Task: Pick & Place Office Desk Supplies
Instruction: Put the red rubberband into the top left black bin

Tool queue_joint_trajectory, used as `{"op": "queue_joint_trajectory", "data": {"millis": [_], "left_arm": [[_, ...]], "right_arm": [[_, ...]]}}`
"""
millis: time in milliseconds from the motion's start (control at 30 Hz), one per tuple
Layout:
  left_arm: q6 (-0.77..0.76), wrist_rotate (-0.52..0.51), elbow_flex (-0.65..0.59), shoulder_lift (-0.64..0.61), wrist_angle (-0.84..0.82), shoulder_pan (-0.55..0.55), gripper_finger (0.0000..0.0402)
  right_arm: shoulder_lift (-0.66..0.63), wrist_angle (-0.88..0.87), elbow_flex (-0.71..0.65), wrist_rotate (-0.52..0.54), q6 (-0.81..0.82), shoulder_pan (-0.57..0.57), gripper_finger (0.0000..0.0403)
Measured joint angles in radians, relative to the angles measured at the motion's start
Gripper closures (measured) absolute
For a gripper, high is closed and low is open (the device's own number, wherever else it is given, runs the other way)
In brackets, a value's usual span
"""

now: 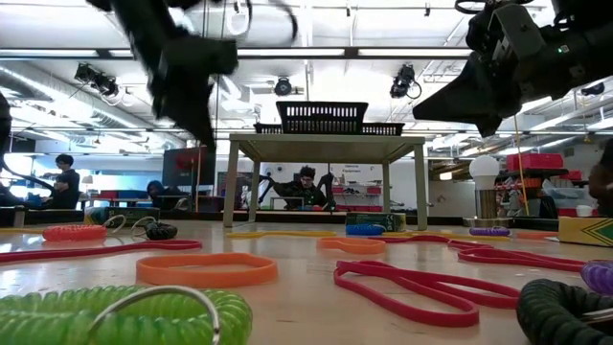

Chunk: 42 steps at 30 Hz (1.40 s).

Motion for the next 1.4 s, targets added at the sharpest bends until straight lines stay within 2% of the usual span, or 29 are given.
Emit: {"op": "queue_joint_trajectory", "data": {"millis": [133,200,400,633,900,1133,1400], "left_arm": [[0.042,-0.015,0.033,-0.110,0.000,0.047,0.0393],[0.096,0.009,0.063,-0.160,-0.005,0.086,0.0393],[0.286,0.040,0.253,-0.201,-0.053,0.278,0.0393],[0.521,0.146,0.473,-0.033,-0.062,0.531,0.0393],[0.673,0.147,0.684,0.248,-0.063,0.730,0.0390],[0.698,0.191,0.743,0.399,-0.060,0.769,0.0389],[0.709,0.186,0.744,0.430,-0.041,0.763,0.0374]], "right_arm": [[0.000,0.000,0.000,0.000,-0.002,0.000,0.0394],[0.000,0.001,0.000,0.000,-0.006,0.000,0.0394],[0.000,0.003,0.000,0.000,-0.010,-0.002,0.0394],[0.000,0.008,0.000,0.009,-0.010,-0.002,0.0394],[0.000,0.008,0.000,0.019,-0.010,-0.002,0.0394],[0.000,0.008,0.000,0.019,-0.010,-0.002,0.0394],[0.000,0.008,0.000,0.019,-0.010,-0.002,0.0394]]}}
